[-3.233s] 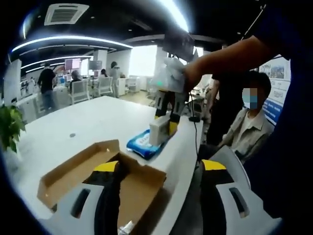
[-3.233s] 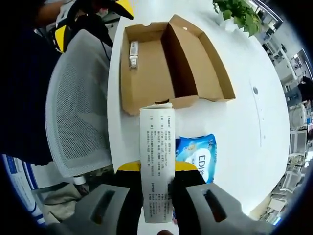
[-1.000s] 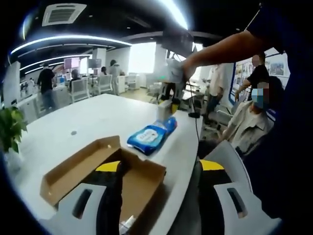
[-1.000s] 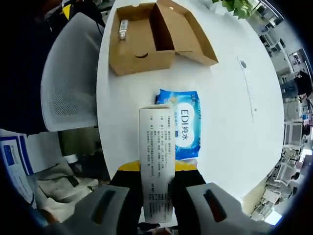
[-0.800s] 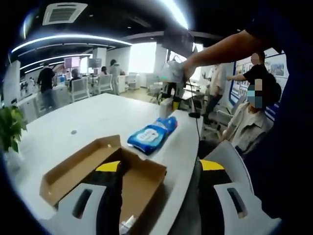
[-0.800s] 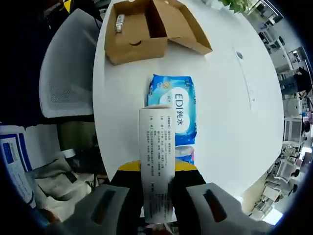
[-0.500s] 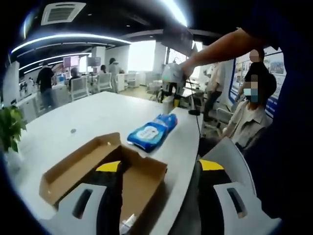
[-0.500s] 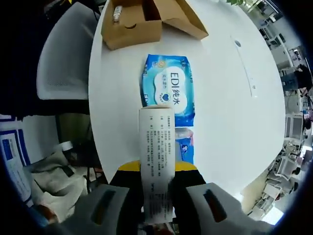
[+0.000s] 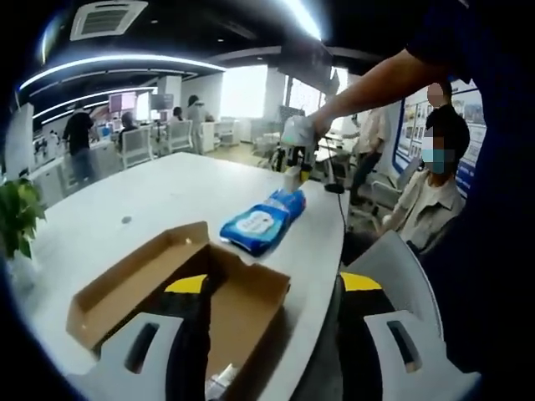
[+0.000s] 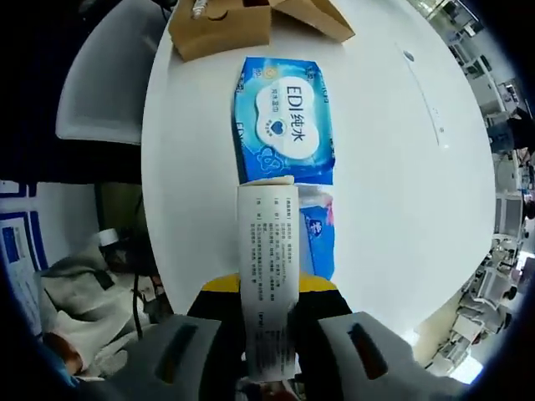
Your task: Operate the shoe box by opening the lid, removing the specified soft item, and placing it in the target area until the item is outside and the box remains undamaged.
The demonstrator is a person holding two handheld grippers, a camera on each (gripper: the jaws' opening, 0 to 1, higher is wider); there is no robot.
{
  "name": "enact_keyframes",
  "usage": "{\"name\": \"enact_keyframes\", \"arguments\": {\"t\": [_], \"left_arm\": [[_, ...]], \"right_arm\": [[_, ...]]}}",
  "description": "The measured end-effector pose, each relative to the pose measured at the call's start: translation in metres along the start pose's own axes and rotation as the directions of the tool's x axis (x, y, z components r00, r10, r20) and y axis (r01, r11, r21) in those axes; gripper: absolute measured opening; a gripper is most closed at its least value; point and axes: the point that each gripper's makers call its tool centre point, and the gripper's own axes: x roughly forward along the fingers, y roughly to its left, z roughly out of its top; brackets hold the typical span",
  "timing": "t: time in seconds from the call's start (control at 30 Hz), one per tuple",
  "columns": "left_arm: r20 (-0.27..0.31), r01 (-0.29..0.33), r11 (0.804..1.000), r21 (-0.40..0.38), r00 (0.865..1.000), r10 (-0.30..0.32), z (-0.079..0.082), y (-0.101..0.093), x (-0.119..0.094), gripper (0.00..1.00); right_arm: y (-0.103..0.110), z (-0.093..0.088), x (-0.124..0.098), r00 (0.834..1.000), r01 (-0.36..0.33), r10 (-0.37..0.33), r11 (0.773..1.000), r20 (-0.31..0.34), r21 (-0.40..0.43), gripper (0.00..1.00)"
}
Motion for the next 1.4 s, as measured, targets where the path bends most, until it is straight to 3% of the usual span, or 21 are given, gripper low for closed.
{"name": "enact_keyframes", "arguments": {"t": [0.33, 0.8, 1.07, 1.4], "left_arm": [[-0.019, 0.016, 1.0, 0.002, 1.0, -0.016, -0.003, -0.003, 0.011, 0.59], [-0.036, 0.026, 1.0, -0.003, 0.999, -0.026, -0.003, -0.006, 0.018, 0.59], [-0.044, 0.028, 0.999, -0.023, 0.999, -0.029, -0.003, -0.005, 0.021, 0.59], [-0.066, 0.025, 0.999, -0.034, 0.997, -0.028, -0.009, -0.004, 0.021, 0.59]], "right_arm": [[-0.046, -0.003, -0.005, 0.999, 0.049, -0.049, 0.999, 0.008, 0.01, 0.19], [-0.08, 0.006, 0.001, 0.998, 0.067, -0.067, 0.998, 0.006, -0.014, 0.19], [-0.098, 0.008, 0.021, 0.998, 0.058, -0.058, 0.997, 0.01, -0.044, 0.19], [-0.1, 0.01, 0.051, 0.999, 0.032, -0.031, 0.997, 0.02, -0.064, 0.19]]}}
